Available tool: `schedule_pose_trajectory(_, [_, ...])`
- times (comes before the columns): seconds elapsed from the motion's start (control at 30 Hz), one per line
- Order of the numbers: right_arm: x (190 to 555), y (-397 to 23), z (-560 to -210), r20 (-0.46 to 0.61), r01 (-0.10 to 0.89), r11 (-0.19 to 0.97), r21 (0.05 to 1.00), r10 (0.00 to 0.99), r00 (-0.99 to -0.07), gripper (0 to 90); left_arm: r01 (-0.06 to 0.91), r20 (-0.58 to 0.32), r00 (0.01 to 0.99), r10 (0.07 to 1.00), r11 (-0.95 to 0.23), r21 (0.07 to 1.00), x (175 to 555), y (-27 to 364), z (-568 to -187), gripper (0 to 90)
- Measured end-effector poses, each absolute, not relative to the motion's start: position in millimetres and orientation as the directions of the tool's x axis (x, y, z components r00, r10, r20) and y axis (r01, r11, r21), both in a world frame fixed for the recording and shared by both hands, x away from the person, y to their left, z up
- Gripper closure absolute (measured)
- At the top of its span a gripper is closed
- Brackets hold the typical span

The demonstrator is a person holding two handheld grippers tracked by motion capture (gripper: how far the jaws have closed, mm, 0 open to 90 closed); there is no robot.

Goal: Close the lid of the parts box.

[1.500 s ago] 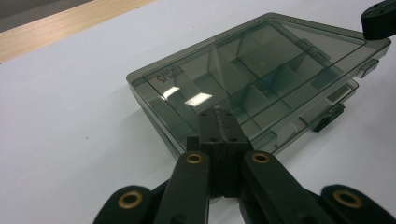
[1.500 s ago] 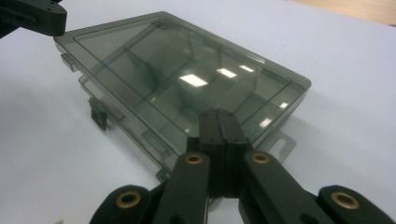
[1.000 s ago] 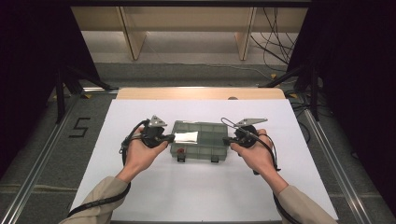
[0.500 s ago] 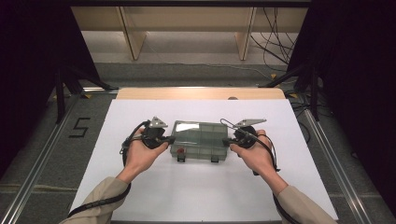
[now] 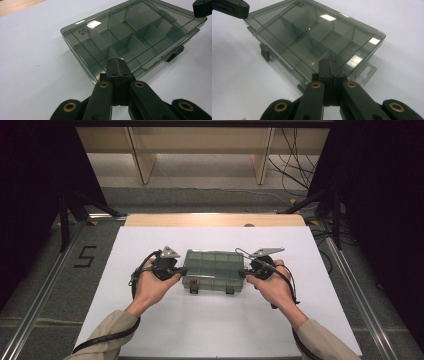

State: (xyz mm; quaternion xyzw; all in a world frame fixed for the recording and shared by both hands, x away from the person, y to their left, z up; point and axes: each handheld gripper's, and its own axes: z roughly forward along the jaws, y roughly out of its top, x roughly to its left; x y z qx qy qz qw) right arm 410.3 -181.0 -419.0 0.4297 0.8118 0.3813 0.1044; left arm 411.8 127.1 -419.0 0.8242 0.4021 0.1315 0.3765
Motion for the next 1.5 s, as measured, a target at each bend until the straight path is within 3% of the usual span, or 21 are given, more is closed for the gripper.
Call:
schedule_pose_trajectory(0.13, [412.7,-182.7,-421.2,0.12,0.582,0.372,0.723,0.762,-0.636,90.0,0.564,-0.087,0.646,0.759,-0.398,0.723,411.8,127.2,-419.1,90.0])
schedule_pose_trajectory(1.5, [410.0,-179.4,-425.9,0.154,0.63,0.372,0.682,0.769,-0.621,90.0,0.578,-0.096,0.647,0.756,-0.404,0.709,410.3,122.0,-427.1,90.0])
